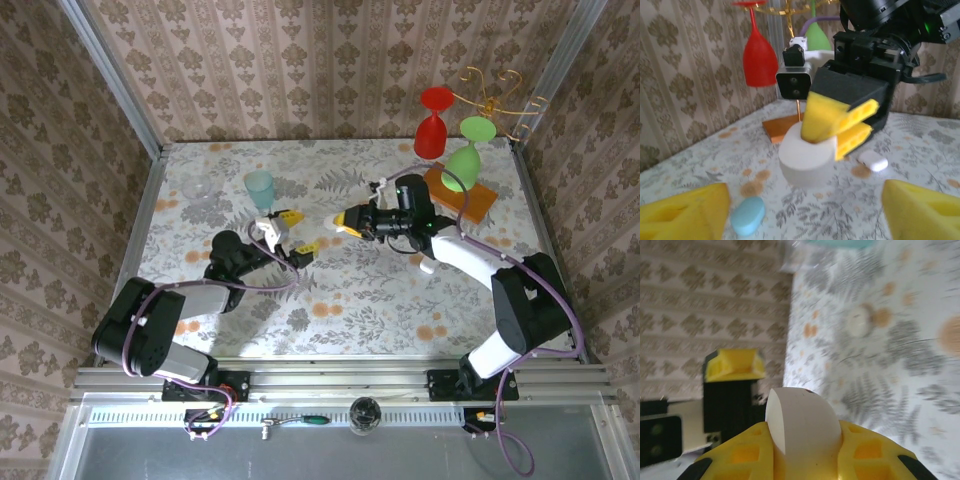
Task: Insert wireless bluetooth earbuds into charging case
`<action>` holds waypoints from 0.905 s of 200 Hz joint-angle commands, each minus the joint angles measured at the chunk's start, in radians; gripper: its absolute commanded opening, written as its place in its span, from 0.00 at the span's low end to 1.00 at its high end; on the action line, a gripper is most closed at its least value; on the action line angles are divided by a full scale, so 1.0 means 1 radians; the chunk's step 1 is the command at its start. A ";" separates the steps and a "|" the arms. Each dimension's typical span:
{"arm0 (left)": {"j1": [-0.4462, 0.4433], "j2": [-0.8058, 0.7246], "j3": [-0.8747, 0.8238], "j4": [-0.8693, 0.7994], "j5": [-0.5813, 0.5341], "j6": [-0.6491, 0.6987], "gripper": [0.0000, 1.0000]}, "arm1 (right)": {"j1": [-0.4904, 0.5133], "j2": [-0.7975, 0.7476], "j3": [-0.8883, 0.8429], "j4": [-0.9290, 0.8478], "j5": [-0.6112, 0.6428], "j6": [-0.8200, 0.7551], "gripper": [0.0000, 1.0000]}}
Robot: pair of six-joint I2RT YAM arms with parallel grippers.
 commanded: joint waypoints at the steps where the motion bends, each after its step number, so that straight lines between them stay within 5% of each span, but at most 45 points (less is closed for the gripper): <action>1: -0.001 -0.055 0.003 -0.173 0.065 0.073 0.86 | -0.019 0.018 -0.043 0.013 0.089 -0.040 0.14; 38: -0.045 -0.056 0.082 -0.474 0.087 0.206 0.94 | -0.032 0.094 -0.098 -0.010 0.165 -0.072 0.15; 107: -0.063 -0.016 0.113 -0.526 0.164 0.235 0.96 | -0.034 0.240 -0.129 0.017 0.265 -0.083 0.21; 161: -0.047 -0.046 0.102 -0.532 0.136 0.205 0.96 | -0.035 0.138 -0.134 -0.091 0.396 -0.155 0.71; 181: -0.027 -0.117 0.094 -0.587 0.043 0.197 0.96 | -0.036 0.070 -0.125 -0.173 0.464 -0.217 0.83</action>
